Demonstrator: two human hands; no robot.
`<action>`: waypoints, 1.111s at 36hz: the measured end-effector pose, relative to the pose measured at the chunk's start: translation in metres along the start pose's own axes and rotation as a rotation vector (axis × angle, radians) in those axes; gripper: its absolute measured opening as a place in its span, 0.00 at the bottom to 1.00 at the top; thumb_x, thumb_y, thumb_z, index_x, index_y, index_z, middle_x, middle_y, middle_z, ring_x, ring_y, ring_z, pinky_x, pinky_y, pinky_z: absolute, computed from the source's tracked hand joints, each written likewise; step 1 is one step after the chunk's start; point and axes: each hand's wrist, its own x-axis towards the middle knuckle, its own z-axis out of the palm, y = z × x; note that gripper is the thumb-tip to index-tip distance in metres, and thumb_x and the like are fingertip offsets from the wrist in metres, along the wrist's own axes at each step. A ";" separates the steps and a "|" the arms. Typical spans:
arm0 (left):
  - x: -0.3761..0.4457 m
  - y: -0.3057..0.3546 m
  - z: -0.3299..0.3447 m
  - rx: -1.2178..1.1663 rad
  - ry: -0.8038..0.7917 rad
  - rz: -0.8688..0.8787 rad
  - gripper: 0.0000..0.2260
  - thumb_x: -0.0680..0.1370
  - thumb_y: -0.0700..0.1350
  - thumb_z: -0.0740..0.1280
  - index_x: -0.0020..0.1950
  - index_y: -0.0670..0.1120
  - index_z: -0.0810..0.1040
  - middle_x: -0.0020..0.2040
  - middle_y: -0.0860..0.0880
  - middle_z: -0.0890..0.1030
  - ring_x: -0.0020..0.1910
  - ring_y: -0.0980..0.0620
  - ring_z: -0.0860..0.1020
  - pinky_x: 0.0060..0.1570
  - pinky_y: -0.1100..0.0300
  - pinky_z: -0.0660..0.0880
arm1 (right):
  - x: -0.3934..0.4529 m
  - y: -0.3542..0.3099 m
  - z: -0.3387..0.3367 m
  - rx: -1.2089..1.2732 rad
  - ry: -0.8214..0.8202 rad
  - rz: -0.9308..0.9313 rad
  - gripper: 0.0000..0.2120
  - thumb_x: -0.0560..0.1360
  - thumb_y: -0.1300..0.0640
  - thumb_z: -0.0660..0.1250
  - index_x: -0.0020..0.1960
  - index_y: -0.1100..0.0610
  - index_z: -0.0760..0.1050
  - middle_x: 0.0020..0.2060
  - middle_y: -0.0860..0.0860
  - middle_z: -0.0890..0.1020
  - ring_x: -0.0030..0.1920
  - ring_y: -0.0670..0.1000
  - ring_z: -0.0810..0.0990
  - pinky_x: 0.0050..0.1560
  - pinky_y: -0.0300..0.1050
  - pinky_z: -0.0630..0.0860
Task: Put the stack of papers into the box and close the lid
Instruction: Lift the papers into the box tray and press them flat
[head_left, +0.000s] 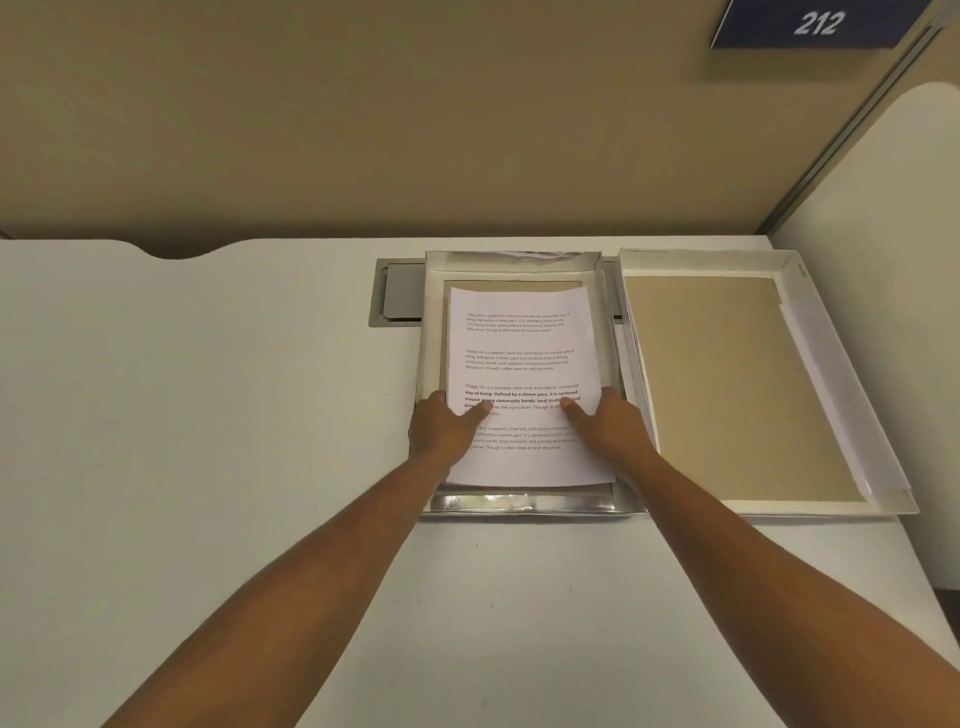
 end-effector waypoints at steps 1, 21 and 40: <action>-0.002 0.001 0.000 0.016 0.000 0.003 0.25 0.73 0.59 0.73 0.63 0.43 0.79 0.59 0.45 0.82 0.56 0.44 0.81 0.56 0.46 0.80 | -0.002 0.000 0.000 -0.022 0.010 -0.015 0.29 0.78 0.41 0.64 0.66 0.64 0.70 0.63 0.60 0.79 0.61 0.62 0.78 0.57 0.52 0.76; -0.020 0.000 -0.005 0.369 -0.004 0.079 0.36 0.73 0.58 0.73 0.72 0.38 0.65 0.66 0.42 0.78 0.63 0.41 0.77 0.60 0.48 0.78 | -0.029 0.000 -0.010 -0.262 0.077 -0.201 0.26 0.81 0.48 0.62 0.71 0.65 0.65 0.62 0.61 0.79 0.60 0.62 0.78 0.54 0.49 0.74; -0.037 -0.009 -0.016 0.872 -0.171 0.145 0.37 0.69 0.51 0.79 0.70 0.38 0.65 0.63 0.41 0.72 0.60 0.43 0.77 0.58 0.52 0.78 | -0.049 0.020 0.004 -0.672 -0.077 -0.266 0.53 0.73 0.52 0.74 0.80 0.60 0.37 0.68 0.61 0.68 0.57 0.57 0.79 0.55 0.49 0.79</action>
